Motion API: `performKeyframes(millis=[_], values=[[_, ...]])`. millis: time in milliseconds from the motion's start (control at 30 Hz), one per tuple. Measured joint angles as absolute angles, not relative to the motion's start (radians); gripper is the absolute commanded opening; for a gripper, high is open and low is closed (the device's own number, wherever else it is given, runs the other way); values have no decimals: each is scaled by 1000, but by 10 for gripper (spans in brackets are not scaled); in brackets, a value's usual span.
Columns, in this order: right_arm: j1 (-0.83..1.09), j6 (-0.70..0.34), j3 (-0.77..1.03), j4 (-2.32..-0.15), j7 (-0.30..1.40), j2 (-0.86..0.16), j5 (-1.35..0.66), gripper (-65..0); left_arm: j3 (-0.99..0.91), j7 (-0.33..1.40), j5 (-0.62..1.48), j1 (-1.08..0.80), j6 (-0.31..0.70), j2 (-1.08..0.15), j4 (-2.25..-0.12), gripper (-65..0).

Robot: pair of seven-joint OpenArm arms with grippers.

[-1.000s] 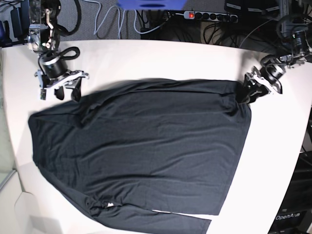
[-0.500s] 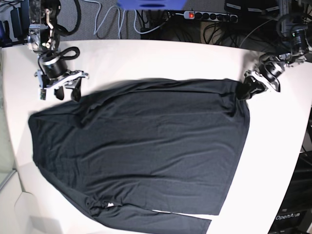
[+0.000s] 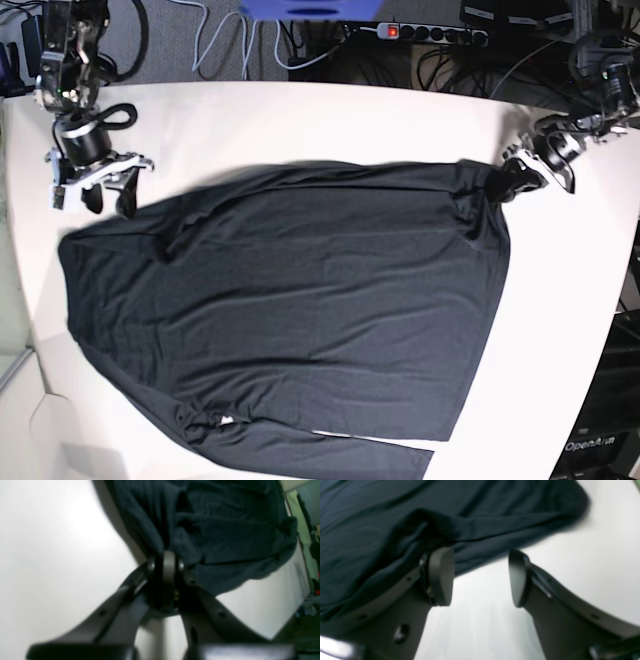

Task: Fold the T-shirt properly
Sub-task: 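Move the right gripper to the other shoulder corner and pinch it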

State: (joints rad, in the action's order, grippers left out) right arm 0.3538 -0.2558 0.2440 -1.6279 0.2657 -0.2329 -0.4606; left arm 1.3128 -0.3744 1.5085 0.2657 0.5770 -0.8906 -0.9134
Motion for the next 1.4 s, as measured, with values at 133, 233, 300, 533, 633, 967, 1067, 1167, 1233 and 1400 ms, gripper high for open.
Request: performKeyframes(millis=[133,233,300,533,633,967,1067,1167,1233,1400], values=[[358,-319,234,-1627,276,-202,-456,-292,1304,-364,1504,263,581,-895,-914,-650],[358,-319,234,-1593,266,-223,-453,-292,1304,-360,1504,264,582,-896,-914,-650],[357,-319,235,-1551,271,-262,-452,-292,1304,-359,1505,264,584,-897,-914,-650],[347,-318,239,-1452,259,-324,-453,-293,1304,-358,1505,264,584,-897,-914,-650],[329,-317,239,-1443,269,-321,-451,-292,1304,-358,1505,264,584,-897,-914,-650],[252,-318,239,-1439,273,-276,-454,-292,1304,-358,1505,264,584,-897,-914,-650],[242,-318,245,-1440,262,-266,-455,-292,1304,-358,1505,264,584,-897,-914,-650],[232,-318,246,-1434,284,-238,-453,-292,1304,-358,1505,264,584,-897,-914,-650],[210,-318,247,-1420,309,-222,-454,-292,1304,-358,1504,264,584,-897,-914,-650],[175,-319,397,-1356,323,-167,-461,-292,1304,-358,1505,264,585,-897,-914,-650]])
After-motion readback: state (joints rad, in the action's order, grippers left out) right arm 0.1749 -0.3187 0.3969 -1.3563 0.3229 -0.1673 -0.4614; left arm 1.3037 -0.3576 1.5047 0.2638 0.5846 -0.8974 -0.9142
